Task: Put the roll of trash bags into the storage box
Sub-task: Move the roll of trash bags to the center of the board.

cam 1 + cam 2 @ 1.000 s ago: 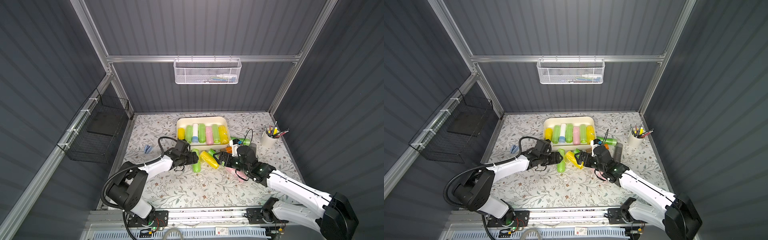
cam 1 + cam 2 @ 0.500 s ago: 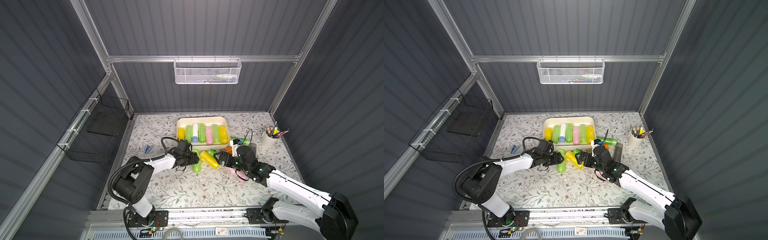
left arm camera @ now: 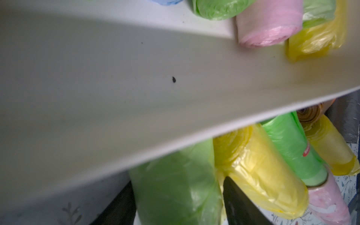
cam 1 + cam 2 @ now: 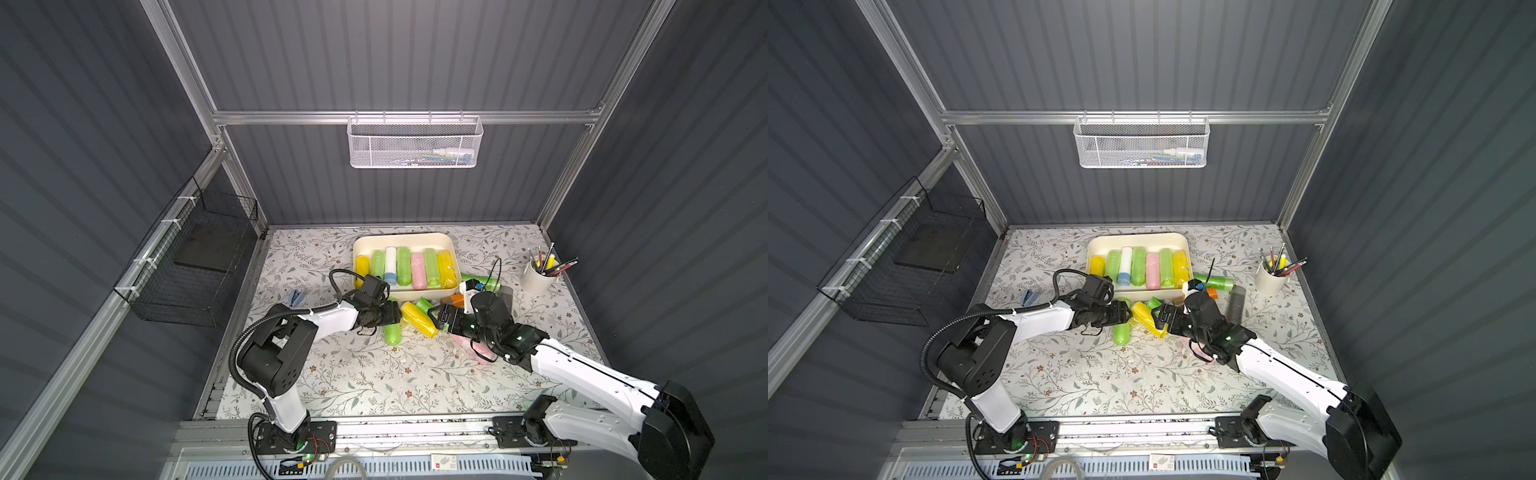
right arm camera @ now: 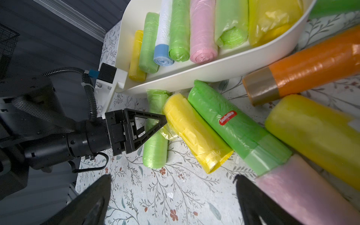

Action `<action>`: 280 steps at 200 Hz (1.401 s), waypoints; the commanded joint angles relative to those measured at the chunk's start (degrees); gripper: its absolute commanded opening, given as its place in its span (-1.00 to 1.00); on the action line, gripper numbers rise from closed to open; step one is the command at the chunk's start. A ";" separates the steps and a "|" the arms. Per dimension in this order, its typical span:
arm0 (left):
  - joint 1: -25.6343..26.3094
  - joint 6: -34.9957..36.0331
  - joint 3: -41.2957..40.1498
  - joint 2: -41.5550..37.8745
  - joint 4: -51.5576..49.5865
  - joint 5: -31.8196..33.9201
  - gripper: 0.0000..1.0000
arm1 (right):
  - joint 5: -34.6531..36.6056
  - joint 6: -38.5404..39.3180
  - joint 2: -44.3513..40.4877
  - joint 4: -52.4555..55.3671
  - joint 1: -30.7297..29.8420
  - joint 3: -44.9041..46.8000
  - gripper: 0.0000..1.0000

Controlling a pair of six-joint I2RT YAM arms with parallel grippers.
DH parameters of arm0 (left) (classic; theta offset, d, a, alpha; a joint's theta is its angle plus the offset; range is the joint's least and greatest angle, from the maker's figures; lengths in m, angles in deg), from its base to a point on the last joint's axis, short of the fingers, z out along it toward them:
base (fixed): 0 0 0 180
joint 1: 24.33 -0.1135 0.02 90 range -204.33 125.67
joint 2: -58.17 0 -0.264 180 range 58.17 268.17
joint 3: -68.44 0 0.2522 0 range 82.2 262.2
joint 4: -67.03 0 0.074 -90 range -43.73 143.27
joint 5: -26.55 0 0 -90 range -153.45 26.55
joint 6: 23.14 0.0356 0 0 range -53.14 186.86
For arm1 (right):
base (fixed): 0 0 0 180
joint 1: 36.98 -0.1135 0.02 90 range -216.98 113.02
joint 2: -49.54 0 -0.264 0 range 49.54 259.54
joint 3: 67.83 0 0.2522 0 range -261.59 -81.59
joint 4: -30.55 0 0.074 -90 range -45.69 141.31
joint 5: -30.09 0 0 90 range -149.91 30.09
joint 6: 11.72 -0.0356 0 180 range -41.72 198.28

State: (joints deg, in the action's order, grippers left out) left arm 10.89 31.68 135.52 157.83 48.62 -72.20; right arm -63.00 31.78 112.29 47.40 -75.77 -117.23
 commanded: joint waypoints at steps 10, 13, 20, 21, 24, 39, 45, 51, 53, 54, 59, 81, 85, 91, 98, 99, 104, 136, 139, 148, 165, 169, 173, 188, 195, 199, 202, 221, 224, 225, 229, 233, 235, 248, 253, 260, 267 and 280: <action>0.28 1.67 -0.75 1.37 -4.70 1.62 0.27 | 1.07 -0.49 0.29 1.36 -0.29 -1.62 0.98; 0.26 1.73 -0.69 1.24 -4.86 1.82 0.27 | 1.07 -0.52 0.36 1.39 -0.29 -1.63 0.98; 0.37 2.03 -0.63 1.02 -5.32 2.34 0.26 | 1.07 -0.51 0.45 1.40 -0.30 -1.64 0.98; 0.37 2.12 -0.61 1.00 -5.35 2.43 0.26 | 1.03 -0.52 0.45 1.44 -0.27 -1.64 0.98; 0.37 2.26 -0.54 0.94 -5.63 2.61 0.26 | 1.03 -0.52 0.47 1.46 -0.24 -1.74 0.98; 0.37 2.96 -0.25 0.71 -7.02 3.29 0.25 | 1.04 -0.38 0.65 1.48 -0.20 -1.90 0.98; 0.37 3.23 -0.23 0.60 -7.44 3.43 0.25 | 1.00 -0.30 0.84 1.62 -0.21 -1.99 0.98; 0.37 3.42 -0.23 0.47 -7.90 3.48 0.25 | 1.05 -0.26 0.92 1.65 -0.24 -2.11 0.98; 0.37 3.44 -0.23 0.46 -8.05 3.50 0.26 | 1.07 -0.21 0.90 1.72 -0.17 -2.14 0.98; 0.37 3.49 -0.23 0.45 -8.07 3.49 0.25 | 1.07 -0.24 0.90 1.77 -0.21 -2.15 0.98; 0.37 3.70 -0.32 0.36 -8.35 3.48 0.25 | 1.07 -0.21 0.96 1.96 -0.22 -2.29 0.98; 0.46 4.15 -0.26 0.15 -10.11 3.74 0.27 | 0.91 -0.13 0.97 2.61 -0.24 -2.85 0.98; 0.42 4.30 -0.16 0.18 -10.57 3.81 0.28 | 0.85 -0.15 0.98 2.70 -0.24 -2.86 0.98; 0.54 4.35 -0.15 -0.04 -11.15 3.91 0.29 | 0.70 -0.17 2.48 2.79 -0.24 -2.99 0.98; 0.50 4.42 -0.22 -0.31 -11.65 4.13 0.30 | 0.73 -0.25 2.57 2.81 -0.20 -3.01 0.98; 0.53 4.42 -0.23 -0.33 -11.72 4.20 0.30 | 0.68 -0.25 2.56 2.80 -0.22 -3.02 0.98; 0.55 4.42 -0.43 -0.59 -11.99 4.41 0.30 | 0.72 -0.21 2.60 2.79 -0.19 -3.07 0.98; 0.55 5.43 -1.35 -2.69 -14.56 7.23 0.34 | 0.73 -0.16 2.63 2.86 -0.16 -3.25 0.98; 0.49 5.54 -1.31 -2.88 -14.74 7.60 0.35 | 0.67 -0.17 2.64 2.88 -0.20 -3.23 0.98; 0.55 5.88 -1.30 -3.17 -15.42 8.46 0.38 | 0.63 -0.14 2.64 2.84 -0.21 -3.23 0.98; 0.55 5.97 -1.29 -3.31 -15.96 9.02 0.44 | 0.58 -0.03 2.76 2.85 -0.16 -3.30 0.98; 0.52 5.91 -1.45 -3.38 -15.88 8.95 0.45 | 0.53 -0.05 2.88 2.87 -0.18 -3.30 0.98; 0.50 5.85 -1.57 -3.38 -15.71 8.85 0.47 | 0.47 -0.08 2.83 2.88 -0.24 -3.37 0.98; 0.55 5.58 -1.55 -3.10 -15.09 8.60 0.52 | 0.35 0.00 3.23 2.88 -0.16 -3.48 0.98; 0.54 5.69 -1.34 -2.76 -14.91 8.49 0.53 | 0.20 -0.02 3.36 2.82 -0.17 -3.56 0.98; 0.54 5.80 -1.29 -2.49 -14.95 8.40 0.53 | 0.14 -0.08 3.47 2.80 -0.15 -3.64 0.98; 0.55 5.89 -1.04 -2.23 -14.95 8.33 0.53 | 0.17 -0.08 3.50 2.76 -0.19 -3.65 0.98; 0.50 6.07 -0.31 -1.03 -14.71 7.33 0.53 | -0.10 0.09 3.92 2.97 -0.18 -4.07 0.98; 0.50 6.13 -0.20 -0.82 -14.69 7.20 0.54 | -0.15 0.08 3.92 2.97 -0.15 -4.09 0.98; 0.52 6.11 -0.22 -0.80 -14.69 7.19 0.53 | -0.16 0.09 3.94 2.97 -0.15 -4.09 0.98; 0.54 6.15 -0.17 -0.74 -14.56 7.10 0.53 | -0.15 0.09 3.91 2.99 -0.22 -4.13 0.98; 0.53 6.17 -0.10 -0.75 -14.52 7.01 0.54 | -0.10 0.16 4.07 2.99 -0.20 -4.17 0.98; 0.48 6.17 0.00 -0.66 -14.43 7.00 0.54 | -0.14 0.18 4.06 2.98 -0.18 -4.18 0.98; 0.49 6.34 0.29 -0.69 -14.38 7.28 0.60 | -0.22 0.18 4.19 3.00 -0.23 -4.22 0.98; 0.53 6.40 0.46 -0.74 -14.55 7.57 0.65 | -0.30 0.18 4.23 3.05 -0.16 -4.26 0.98; 0.55 6.50 0.71 -0.80 -14.75 8.05 0.72 | -0.42 0.27 4.48 3.06 -0.21 -4.42 0.98; 0.54 6.53 0.90 -0.95 -14.98 8.47 0.87 | -0.64 0.27 4.56 3.12 -0.20 -4.52 0.98; 0.54 6.66 1.18 -1.31 -15.22 8.96 0.93 | -0.85 0.27 4.86 3.19 -0.16 -4.70 0.98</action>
State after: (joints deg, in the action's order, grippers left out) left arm 11.29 37.71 136.33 154.97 37.52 -64.62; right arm -63.29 31.80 116.53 49.68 -75.77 -120.22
